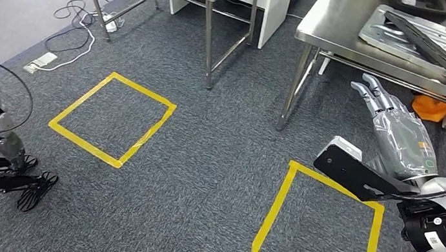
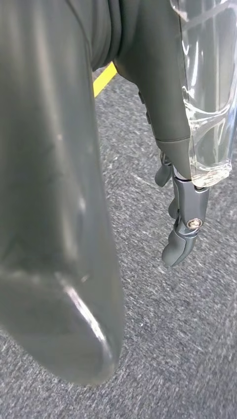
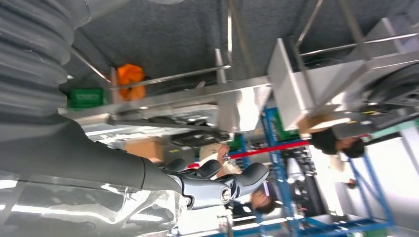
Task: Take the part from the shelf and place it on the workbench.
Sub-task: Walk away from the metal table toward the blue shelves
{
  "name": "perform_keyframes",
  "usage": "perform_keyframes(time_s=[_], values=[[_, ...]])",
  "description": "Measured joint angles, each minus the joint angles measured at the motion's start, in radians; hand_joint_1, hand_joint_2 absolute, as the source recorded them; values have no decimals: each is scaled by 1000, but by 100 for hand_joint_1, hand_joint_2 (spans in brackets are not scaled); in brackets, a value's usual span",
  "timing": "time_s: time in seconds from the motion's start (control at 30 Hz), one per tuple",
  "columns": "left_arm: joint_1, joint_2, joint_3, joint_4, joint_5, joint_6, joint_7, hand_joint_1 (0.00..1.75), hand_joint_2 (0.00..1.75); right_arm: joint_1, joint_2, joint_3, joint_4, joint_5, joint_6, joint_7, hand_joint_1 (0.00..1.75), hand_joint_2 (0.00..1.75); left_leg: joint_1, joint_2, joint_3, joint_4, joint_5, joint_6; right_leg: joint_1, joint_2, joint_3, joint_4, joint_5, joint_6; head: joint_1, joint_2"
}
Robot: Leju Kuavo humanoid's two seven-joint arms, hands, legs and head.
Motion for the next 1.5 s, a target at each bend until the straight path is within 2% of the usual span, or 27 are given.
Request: perform_keyframes(time_s=[0.03,0.1,0.17,0.23,0.3,0.33,0.37,0.4,0.47,0.53,0.6,0.63,0.7,0.77,0.83,0.87,0.9,1.0,1.07,1.13,1.2,1.27,1.33,1.37,1.4,1.43,1.5], values=[[-1,0,0,0,0,0,0,0,0,-2,1,1,-2,0,1,0,0,175,-4,6,9,-22,4,5,2,-8,2,-1,-2,5,0,0],[0,0,0,0,1,0,0,0,0,-8,3,5,-5,0,2,0,0,175,-5,-13,8,-26,8,12,2,-21,7,-4,-5,15,0,0],[1,0,0,1,2,0,0,0,0,-13,4,9,-8,1,3,0,0,175,0,-31,13,-36,16,23,-1,7,2,17,-25,24,1,0],[-1,0,0,1,2,0,0,0,0,-18,5,14,-10,2,8,0,0,175,5,-51,16,-41,23,32,-4,57,-46,123,-84,30,4,0],[-4,0,0,1,2,0,0,0,0,-19,6,22,-11,2,13,0,0,175,5,-74,16,-40,24,35,-3,76,-115,261,-139,33,6,0],[-4,0,0,1,2,0,0,0,0,-19,7,26,-11,2,16,0,0,175,5,-86,16,-40,24,35,-3,78,-134,294,-141,35,6,0],[-3,0,0,1,2,0,0,0,0,-21,8,30,-11,2,18,0,0,175,5,-99,17,-39,24,35,-4,79,-133,285,-122,35,6,0],[-3,0,0,1,2,0,0,0,0,-24,9,33,-12,2,20,0,0,175,7,-112,19,-37,23,34,-5,82,-113,235,-87,36,6,0],[-4,0,0,1,2,0,0,0,0,-31,11,37,-15,2,23,0,0,175,7,-138,17,-31,19,27,-12,122,-48,87,-15,36,6,0],[-5,0,0,1,2,0,0,0,0,-36,12,41,-18,2,24,0,0,175,6,-160,8,-26,18,16,-15,159,-13,6,8,30,6,0],[-2,0,0,1,2,0,0,0,0,-38,15,43,-21,3,25,0,0,175,8,-180,0,-26,22,5,-14,149,-13,0,6,18,6,0],[0,0,-1,1,2,0,0,0,0,-41,16,45,-23,3,26,0,0,175,9,-177,-3,-22,19,0,-14,137,-12,-1,8,11,6,0],[2,0,-1,2,3,0,0,0,0,-45,19,47,-27,3,26,0,0,175,8,-135,-31,34,-14,-12,-17,112,-9,-4,10,-2,2,0],[-1,0,-2,3,3,0,0,0,0,-46,20,50,-33,3,26,0,0,175,11,-81,-98,170,-80,-23,-13,87,-6,-5,8,-9,-3,0],[-2,-2,-2,3,4,0,0,0,0,-46,23,55,-35,3,26,0,0,175,16,-65,-156,283,-117,-28,-9,61,-5,-4,5,-10,-4,0],[-1,-2,-2,3,4,0,0,0,0,-46,25,59,-37,3,26,0,0,175,17,-61,-159,287,-109,-29,-8,49,-4,-4,4,-9,-4,0],[-1,-2,-2,3,5,0,0,0,0,-46,27,62,-38,3,26,0,0,175,17,-57,-140,248,-85,-28,-8,37,-1,-4,2,-7,-4,0],[-2,-1,-2,3,6,0,0,0,0,-49,30,66,-41,3,26,0,0,175,12,-12,-30,38,-3,-16,-3,9,10,-4,-8,4,-4,0],[-3,-2,-3,4,6,0,0,0,0,-52,32,69,-44,2,28,0,0,175,5,0,-7,-12,9,-4,2,-7,17,-5,-14,15,-3,0],[-1,-2,-3,4,7,0,0,0,0,-55,35,74,-47,0,31,0,0,175,5,-20,-6,-16,12,10,0,-16,24,-8,-18,25,-2,0],[0,-2,-3,4,8,0,0,0,0,-58,37,78,-50,-1,34,-1,0,175,9,-37,0,-24,18,24,-5,14,12,30,-48,32,-1,0],[-3,-2,-3,4,9,0,0,0,0,-60,37,84,-51,-2,35,-1,0,175,10,-55,3,-27,20,33,-5,60,-46,153,-113,33,2,0],[-4,-3,-3,4,9,0,0,0,0,-60,38,91,-52,-6,38,-1,0,175,6,-78,3,-26,21,36,-4,77,-115,280,-154,34,4,0],[-4,-3,-3,4,9,0,0,0,0,-60,39,93,-52,-9,40,-1,0,175,5,-91,4,-26,21,36,-4,79,-129,298,-146,33,4,0],[-3,-3,-3,4,9,0,0,0,0,-60,39,95,-52,-11,42,-1,0,175,4,-103,5,-25,20,36,-4,81,-122,271,-119,31,4,0],[-3,-3,-3,4,9,0,0,0,0,-61,39,97,-53,-11,44,-1,0,175,4,-116,7,-25,20,36,-4,87,-96,209,-79,29,4,0],[-4,-4,-3,4,10,0,0,0,0,-64,39,102,-55,-14,45,-1,0,175,3,-140,9,-23,20,33,-4,124,-33,64,-15,22,4,0]])
